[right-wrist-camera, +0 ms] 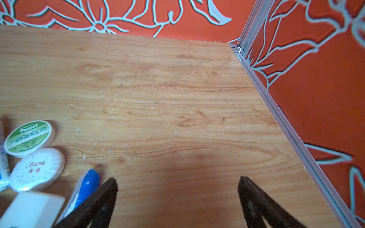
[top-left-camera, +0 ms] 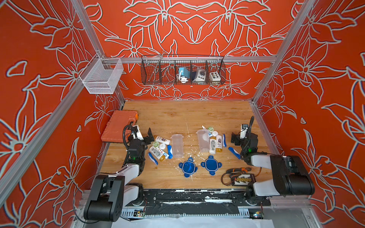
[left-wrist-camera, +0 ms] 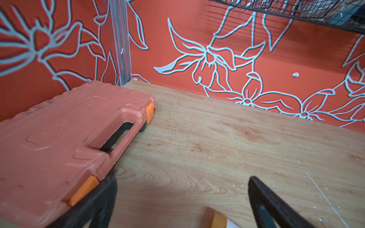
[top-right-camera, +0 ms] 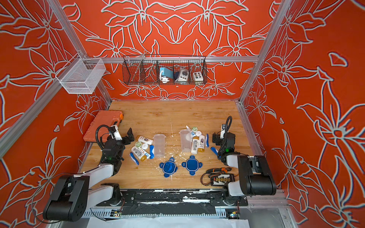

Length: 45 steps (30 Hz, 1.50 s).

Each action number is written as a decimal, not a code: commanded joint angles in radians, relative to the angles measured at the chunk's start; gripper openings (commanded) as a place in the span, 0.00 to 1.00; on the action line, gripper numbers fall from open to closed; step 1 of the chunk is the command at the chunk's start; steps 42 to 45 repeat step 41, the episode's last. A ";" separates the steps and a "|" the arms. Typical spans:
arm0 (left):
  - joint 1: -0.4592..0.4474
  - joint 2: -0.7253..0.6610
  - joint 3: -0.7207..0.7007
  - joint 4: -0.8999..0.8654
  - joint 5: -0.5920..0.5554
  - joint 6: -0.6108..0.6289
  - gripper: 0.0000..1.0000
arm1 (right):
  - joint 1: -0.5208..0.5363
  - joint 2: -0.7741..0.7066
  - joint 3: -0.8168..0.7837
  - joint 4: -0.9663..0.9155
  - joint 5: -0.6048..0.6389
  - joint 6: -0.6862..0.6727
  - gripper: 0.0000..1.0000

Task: Take out toiletry kits
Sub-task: Reset both arms

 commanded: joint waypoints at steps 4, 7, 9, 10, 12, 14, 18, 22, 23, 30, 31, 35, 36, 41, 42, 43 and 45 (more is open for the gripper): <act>0.004 0.161 -0.047 0.181 0.073 0.040 0.99 | 0.002 -0.008 0.003 0.017 -0.016 -0.025 0.97; -0.024 0.220 -0.043 0.223 0.171 0.115 0.99 | 0.002 -0.008 0.005 0.015 -0.015 -0.025 0.97; -0.044 0.260 -0.103 0.373 0.127 0.119 0.99 | 0.002 -0.008 0.003 0.014 -0.015 -0.024 0.97; -0.045 0.248 -0.091 0.332 0.128 0.120 0.99 | 0.002 -0.009 0.005 0.015 -0.014 -0.024 0.97; -0.044 0.252 -0.088 0.332 0.126 0.118 0.99 | 0.001 -0.010 0.005 0.014 -0.015 -0.024 0.97; -0.045 0.233 -0.075 0.272 0.127 0.121 0.99 | 0.002 -0.009 0.005 0.013 -0.015 -0.024 0.97; -0.057 0.228 -0.083 0.290 0.103 0.129 0.99 | 0.001 -0.009 0.005 0.013 -0.015 -0.024 0.97; -0.059 0.234 -0.086 0.302 0.095 0.130 0.99 | 0.002 -0.009 0.004 0.014 -0.015 -0.025 0.97; -0.061 0.229 -0.085 0.292 0.090 0.130 0.99 | 0.002 -0.009 0.004 0.013 -0.016 -0.025 0.97; -0.062 0.234 -0.081 0.294 0.092 0.130 0.99 | 0.001 -0.009 0.004 0.013 -0.016 -0.025 0.97; -0.062 0.235 -0.082 0.292 0.093 0.130 0.99 | 0.002 -0.009 0.005 0.013 -0.016 -0.024 0.97; -0.062 0.234 -0.082 0.292 0.093 0.130 0.99 | 0.002 -0.009 0.005 0.013 -0.015 -0.024 0.97; -0.062 0.234 -0.081 0.293 0.093 0.130 0.99 | 0.001 -0.009 0.005 0.013 -0.015 -0.025 0.97; -0.060 0.244 -0.067 0.277 0.098 0.127 0.99 | 0.001 -0.009 0.006 0.012 -0.016 -0.025 0.97; -0.060 0.244 -0.067 0.277 0.098 0.127 0.99 | 0.001 -0.009 0.006 0.012 -0.016 -0.025 0.97; -0.060 0.244 -0.067 0.277 0.098 0.127 0.99 | 0.001 -0.009 0.006 0.012 -0.016 -0.025 0.97; -0.060 0.244 -0.067 0.277 0.098 0.127 0.99 | 0.001 -0.009 0.006 0.012 -0.016 -0.025 0.97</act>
